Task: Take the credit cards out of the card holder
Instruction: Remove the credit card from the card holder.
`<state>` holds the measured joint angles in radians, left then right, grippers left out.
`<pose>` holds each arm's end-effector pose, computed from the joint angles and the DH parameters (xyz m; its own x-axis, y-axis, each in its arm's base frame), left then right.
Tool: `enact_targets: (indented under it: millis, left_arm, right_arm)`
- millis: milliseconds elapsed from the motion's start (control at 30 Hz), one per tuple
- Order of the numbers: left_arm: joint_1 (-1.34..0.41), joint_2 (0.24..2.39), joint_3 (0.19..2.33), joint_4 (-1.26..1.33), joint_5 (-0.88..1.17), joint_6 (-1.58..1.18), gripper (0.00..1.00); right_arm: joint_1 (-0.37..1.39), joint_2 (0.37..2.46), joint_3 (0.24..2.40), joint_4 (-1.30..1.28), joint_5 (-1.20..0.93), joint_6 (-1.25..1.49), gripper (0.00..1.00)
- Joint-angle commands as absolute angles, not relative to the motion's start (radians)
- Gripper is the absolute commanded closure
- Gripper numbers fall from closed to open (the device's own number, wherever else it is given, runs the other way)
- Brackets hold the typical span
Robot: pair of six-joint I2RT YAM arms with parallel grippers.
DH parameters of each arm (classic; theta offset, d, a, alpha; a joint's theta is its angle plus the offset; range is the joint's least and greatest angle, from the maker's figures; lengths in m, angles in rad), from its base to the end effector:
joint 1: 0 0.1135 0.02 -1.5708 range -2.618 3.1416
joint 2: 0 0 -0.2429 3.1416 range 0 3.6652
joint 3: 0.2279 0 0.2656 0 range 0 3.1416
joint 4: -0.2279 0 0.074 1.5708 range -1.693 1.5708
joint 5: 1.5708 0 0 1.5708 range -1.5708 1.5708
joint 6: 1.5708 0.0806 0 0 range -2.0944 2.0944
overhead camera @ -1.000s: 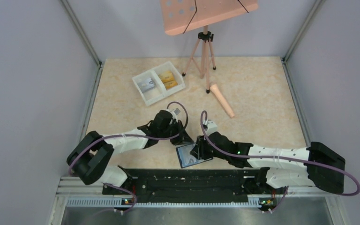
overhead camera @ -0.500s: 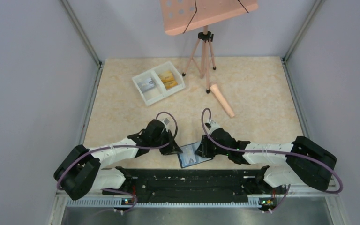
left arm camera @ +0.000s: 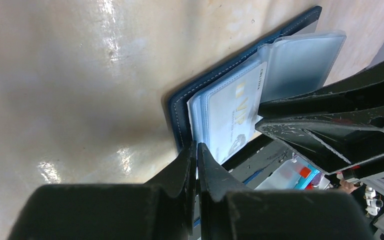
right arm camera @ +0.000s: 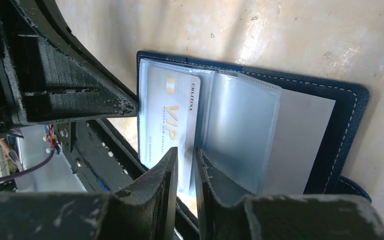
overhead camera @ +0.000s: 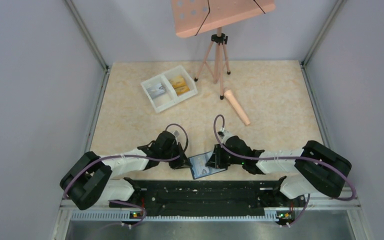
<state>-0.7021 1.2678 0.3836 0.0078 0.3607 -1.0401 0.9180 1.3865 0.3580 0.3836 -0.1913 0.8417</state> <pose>0.1752 -0.1855 0.0685 -0.9668 -0.2391 -0.0900 -0.1129 0.7158 -0.6892 0.1596 0.2340 0.0696 -0.8937 0.0366 -0.4472 -0.3087 0.6730 0.6721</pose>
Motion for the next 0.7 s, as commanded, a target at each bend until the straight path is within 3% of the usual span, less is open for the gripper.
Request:
enact_targets:
  millis: [0, 367, 667]
  left_arm:
    - [-0.701, 1.283, 0.376, 0.064, 0.353, -1.042, 0.91]
    - [-0.701, 1.322, 0.376, 0.069, 0.353, -1.035, 0.92]
    - [-0.701, 1.327, 0.377, 0.061, 0.341, -1.032, 0.93]
  right_arm:
    - [0.898, 1.402, 0.352, 0.451, -0.224, 0.853, 0.80]
    - [0.877, 1.437, 0.319, 0.545, -0.277, 0.900, 0.81]
    - [0.863, 1.418, 0.296, 0.591, -0.297, 0.916, 0.88]
